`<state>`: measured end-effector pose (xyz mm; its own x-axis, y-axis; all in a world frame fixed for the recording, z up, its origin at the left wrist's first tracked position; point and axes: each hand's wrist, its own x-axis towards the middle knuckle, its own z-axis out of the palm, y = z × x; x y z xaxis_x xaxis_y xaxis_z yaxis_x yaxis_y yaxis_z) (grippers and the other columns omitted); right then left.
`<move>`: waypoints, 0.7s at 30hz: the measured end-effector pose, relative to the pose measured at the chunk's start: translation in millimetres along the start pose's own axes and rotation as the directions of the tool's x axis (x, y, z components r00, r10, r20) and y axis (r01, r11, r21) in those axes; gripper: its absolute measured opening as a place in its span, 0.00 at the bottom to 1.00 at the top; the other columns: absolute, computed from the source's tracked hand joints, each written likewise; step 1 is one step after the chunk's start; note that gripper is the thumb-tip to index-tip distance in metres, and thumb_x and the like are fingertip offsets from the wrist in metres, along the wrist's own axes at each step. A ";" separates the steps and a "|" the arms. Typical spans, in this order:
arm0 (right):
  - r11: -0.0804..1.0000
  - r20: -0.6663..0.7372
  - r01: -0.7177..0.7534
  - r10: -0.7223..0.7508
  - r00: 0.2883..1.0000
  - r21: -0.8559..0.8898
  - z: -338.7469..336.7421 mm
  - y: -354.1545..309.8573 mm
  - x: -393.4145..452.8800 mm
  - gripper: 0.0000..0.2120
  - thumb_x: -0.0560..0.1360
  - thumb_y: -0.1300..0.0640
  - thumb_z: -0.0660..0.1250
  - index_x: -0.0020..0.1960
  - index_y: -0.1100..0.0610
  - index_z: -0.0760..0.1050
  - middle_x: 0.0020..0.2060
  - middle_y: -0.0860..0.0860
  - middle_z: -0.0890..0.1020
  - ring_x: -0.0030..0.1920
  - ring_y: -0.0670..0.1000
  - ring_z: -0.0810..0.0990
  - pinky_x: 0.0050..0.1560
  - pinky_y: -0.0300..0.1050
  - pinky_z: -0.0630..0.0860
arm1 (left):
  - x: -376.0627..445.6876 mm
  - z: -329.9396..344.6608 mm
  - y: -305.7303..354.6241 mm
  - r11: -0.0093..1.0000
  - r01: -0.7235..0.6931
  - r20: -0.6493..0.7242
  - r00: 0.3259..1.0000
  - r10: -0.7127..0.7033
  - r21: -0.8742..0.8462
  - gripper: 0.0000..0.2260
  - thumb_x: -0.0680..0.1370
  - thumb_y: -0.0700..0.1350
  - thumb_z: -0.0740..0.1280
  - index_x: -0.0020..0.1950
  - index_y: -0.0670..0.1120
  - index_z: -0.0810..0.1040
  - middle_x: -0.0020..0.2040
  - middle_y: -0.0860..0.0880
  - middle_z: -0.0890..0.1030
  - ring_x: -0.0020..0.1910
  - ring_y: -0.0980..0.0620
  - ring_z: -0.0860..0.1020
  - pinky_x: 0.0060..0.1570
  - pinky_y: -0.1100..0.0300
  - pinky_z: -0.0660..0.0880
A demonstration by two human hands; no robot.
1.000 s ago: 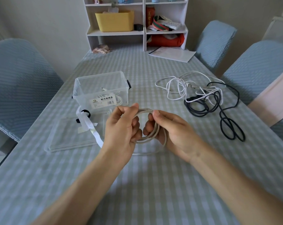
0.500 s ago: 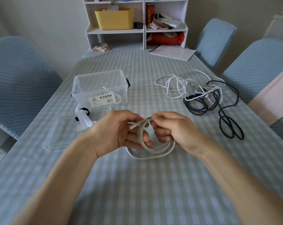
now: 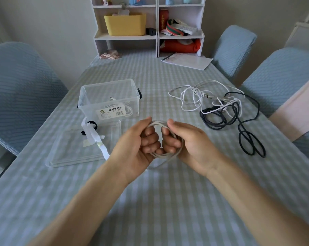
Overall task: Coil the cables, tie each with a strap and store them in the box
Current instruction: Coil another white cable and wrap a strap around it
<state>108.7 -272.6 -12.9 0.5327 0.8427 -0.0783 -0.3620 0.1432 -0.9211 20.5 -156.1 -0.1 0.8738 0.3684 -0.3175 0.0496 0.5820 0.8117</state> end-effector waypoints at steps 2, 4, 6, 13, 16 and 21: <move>0.989 -0.028 0.009 -0.013 1.000 -0.149 0.2 -0.3 0.1 0.17 0.84 0.54 0.57 0.38 0.59 0.71 0.24 0.48 0.61 0.27 0.48 0.62 0.35 0.44 0.63 | -2.3 -1.3 6.4 0.993 0.042 0.033 0.998 -0.046 0.114 0.21 0.82 0.48 0.58 0.28 0.45 0.67 0.23 0.49 0.62 0.22 0.51 0.61 0.38 0.54 0.67; 0.961 -0.026 -0.009 0.002 1.000 -0.275 1.0 0.2 -2.9 0.18 0.84 0.54 0.56 0.37 0.59 0.70 0.24 0.47 0.60 0.27 0.48 0.59 0.31 0.42 0.58 | -5.2 -0.7 9.0 0.970 0.073 0.029 0.996 -0.082 0.232 0.24 0.82 0.50 0.58 0.27 0.44 0.70 0.23 0.48 0.62 0.22 0.49 0.62 0.38 0.53 0.73; 0.950 -0.010 -0.012 0.009 1.000 -0.313 3.0 0.5 -5.0 0.18 0.84 0.54 0.55 0.37 0.59 0.69 0.24 0.47 0.60 0.27 0.47 0.58 0.30 0.40 0.57 | -6.6 1.2 6.3 0.943 0.069 -0.007 0.998 -0.070 0.326 0.27 0.82 0.53 0.60 0.23 0.46 0.72 0.23 0.49 0.61 0.22 0.49 0.61 0.37 0.53 0.75; 0.988 0.024 0.012 -0.009 1.000 -0.154 6.3 3.1 -3.6 0.15 0.78 0.50 0.61 0.40 0.60 0.73 0.24 0.51 0.70 0.28 0.50 0.71 0.37 0.41 0.72 | -3.4 2.6 2.4 1.000 -0.019 -0.125 0.992 0.021 0.015 0.23 0.80 0.50 0.66 0.28 0.48 0.64 0.23 0.51 0.57 0.19 0.55 0.55 0.19 0.63 0.61; 0.995 -0.014 0.022 -0.023 1.000 -0.097 5.7 -0.3 -1.7 0.16 0.82 0.55 0.58 0.38 0.60 0.71 0.23 0.49 0.63 0.25 0.48 0.65 0.39 0.47 0.66 | -4.6 1.0 8.6 1.000 0.025 -0.021 0.999 -0.025 0.003 0.22 0.81 0.50 0.63 0.27 0.47 0.66 0.22 0.51 0.61 0.20 0.54 0.59 0.28 0.60 0.64; 0.950 0.006 -0.008 0.011 1.000 -0.313 0.4 -3.7 -6.7 0.17 0.84 0.56 0.56 0.37 0.59 0.70 0.22 0.45 0.62 0.25 0.46 0.60 0.30 0.40 0.59 | -6.6 2.1 10.2 0.919 0.066 -0.018 0.998 -0.064 0.389 0.25 0.81 0.56 0.63 0.25 0.46 0.71 0.22 0.49 0.63 0.21 0.49 0.66 0.42 0.51 0.78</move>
<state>106.2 -278.6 -8.8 0.5244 0.8471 -0.0861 -0.1088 -0.0336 -0.9935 16.2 -154.0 11.3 0.8601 0.3433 -0.3773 0.2911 0.2772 0.9157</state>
